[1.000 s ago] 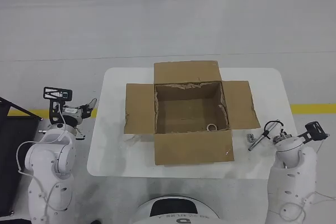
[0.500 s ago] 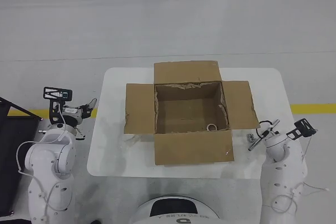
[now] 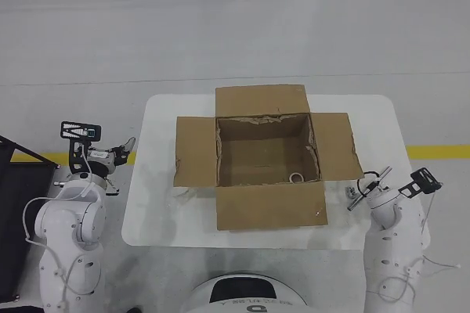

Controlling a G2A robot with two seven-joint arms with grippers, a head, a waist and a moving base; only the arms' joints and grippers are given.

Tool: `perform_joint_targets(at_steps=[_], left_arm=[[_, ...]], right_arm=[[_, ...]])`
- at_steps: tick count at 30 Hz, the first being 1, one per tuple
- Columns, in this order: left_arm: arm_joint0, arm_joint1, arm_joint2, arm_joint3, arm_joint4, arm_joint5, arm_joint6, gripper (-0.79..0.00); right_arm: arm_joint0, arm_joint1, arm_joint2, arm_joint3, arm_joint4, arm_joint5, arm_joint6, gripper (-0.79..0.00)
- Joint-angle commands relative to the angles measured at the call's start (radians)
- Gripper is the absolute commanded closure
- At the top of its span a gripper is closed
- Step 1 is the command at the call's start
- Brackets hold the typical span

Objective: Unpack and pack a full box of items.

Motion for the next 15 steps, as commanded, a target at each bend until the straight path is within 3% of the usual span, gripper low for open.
perform_joint_targets(at_steps=[1,9,15], left_arm=[[0.0,0.0,0.0,0.0,0.0,0.0,0.0,-0.785],[0.0,0.0,0.0,0.0,0.0,0.0,0.0,-0.785],[0.0,0.0,0.0,0.0,0.0,0.0,0.0,-0.785]], right_arm=[[-0.035,-0.003,0.004,-0.06,0.035,-0.005,-0.01,0.0],[-0.205,-0.022,0.038,-0.308,0.278,-0.089,-0.079,0.0],[-0.342,-0.04,0.098,-0.482,0.624,-0.253,-0.161,0.0]])
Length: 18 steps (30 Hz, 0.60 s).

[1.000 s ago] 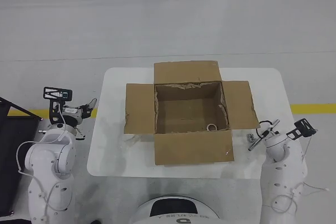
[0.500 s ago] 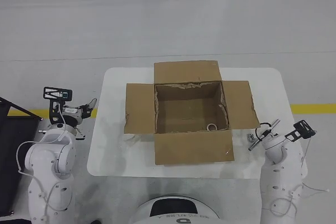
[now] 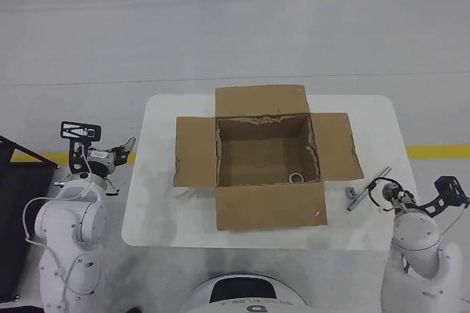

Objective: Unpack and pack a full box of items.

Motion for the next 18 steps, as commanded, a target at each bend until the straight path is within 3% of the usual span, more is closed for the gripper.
perform_joint_targets(at_steps=[1,7,18], left_arm=[[0.0,0.0,0.0,0.0,0.0,0.0,0.0,-0.785],[0.0,0.0,0.0,0.0,0.0,0.0,0.0,-0.785],[0.0,0.0,0.0,0.0,0.0,0.0,0.0,-0.785]], right_arm=[[-0.048,-0.007,0.022,-0.048,0.155,-0.075,-0.026,0.0],[-0.152,-0.016,0.057,-0.107,0.436,-0.265,-0.036,0.0],[-0.132,0.005,0.063,-0.107,0.579,-0.35,0.125,0.0]])
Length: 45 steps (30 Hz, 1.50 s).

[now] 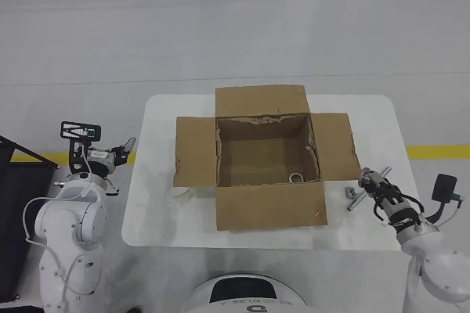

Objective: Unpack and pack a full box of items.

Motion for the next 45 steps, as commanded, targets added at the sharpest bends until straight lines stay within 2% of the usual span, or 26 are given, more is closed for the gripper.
perform_joint_targets(at_steps=[1,11,14,17,24,28,32,36,43,45], left_arm=[[0.0,0.0,0.0,0.0,0.0,0.0,0.0,-0.785],[0.0,0.0,0.0,0.0,0.0,0.0,0.0,-0.785],[0.0,0.0,0.0,0.0,0.0,0.0,0.0,-0.785],[0.0,0.0,0.0,0.0,0.0,0.0,0.0,-0.785],[0.0,0.0,0.0,0.0,0.0,0.0,0.0,-0.785],[0.0,0.0,0.0,0.0,0.0,0.0,0.0,-0.785],[0.0,0.0,0.0,0.0,0.0,0.0,0.0,-0.785],[0.0,0.0,0.0,0.0,0.0,0.0,0.0,-0.785],[0.0,0.0,0.0,0.0,0.0,0.0,0.0,-0.785],[0.0,0.0,0.0,0.0,0.0,0.0,0.0,-0.785]], right_arm=[[0.003,0.004,-0.004,0.001,0.022,-0.006,0.028,0.0],[0.004,0.005,-0.003,0.006,0.035,-0.008,0.033,0.0],[-0.002,0.007,-0.02,0.016,0.085,-0.037,0.041,0.0],[0.016,0.01,-0.065,-0.017,0.113,-0.019,0.052,0.0],[0.135,0.023,-0.265,-0.069,-0.001,0.119,0.068,0.0],[0.225,0.032,-0.412,-0.036,-0.148,0.219,0.086,0.0],[0.342,0.038,-0.551,0.067,-0.281,0.342,0.119,0.0],[0.479,0.038,-0.643,0.215,-0.331,0.442,0.145,0.0],[0.615,0.035,-0.753,0.394,-0.485,0.586,0.023,0.0],[0.64,0.034,-0.8,0.438,-0.53,0.621,0.022,0.0]])
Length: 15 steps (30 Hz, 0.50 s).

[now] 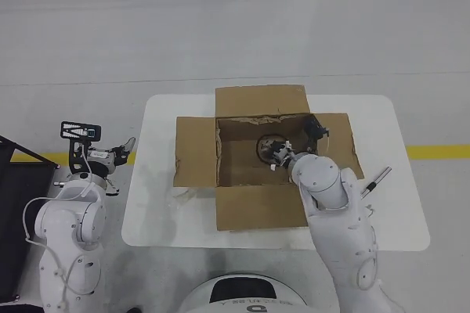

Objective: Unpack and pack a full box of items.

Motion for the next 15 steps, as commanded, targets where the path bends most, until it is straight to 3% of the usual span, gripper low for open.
perform_joint_targets(at_steps=[1,6,15], left_arm=[[0.0,0.0,0.0,0.0,0.0,0.0,0.0,-0.785],[0.0,0.0,0.0,0.0,0.0,0.0,0.0,-0.785],[0.0,0.0,0.0,0.0,0.0,0.0,0.0,-0.785]], right_arm=[[0.024,0.0,-0.041,0.047,-0.041,0.028,0.019,0.0],[0.097,0.001,-0.119,0.176,-0.179,0.094,0.032,0.0],[0.168,-0.019,-0.203,0.306,-0.239,0.208,-0.018,0.0]])
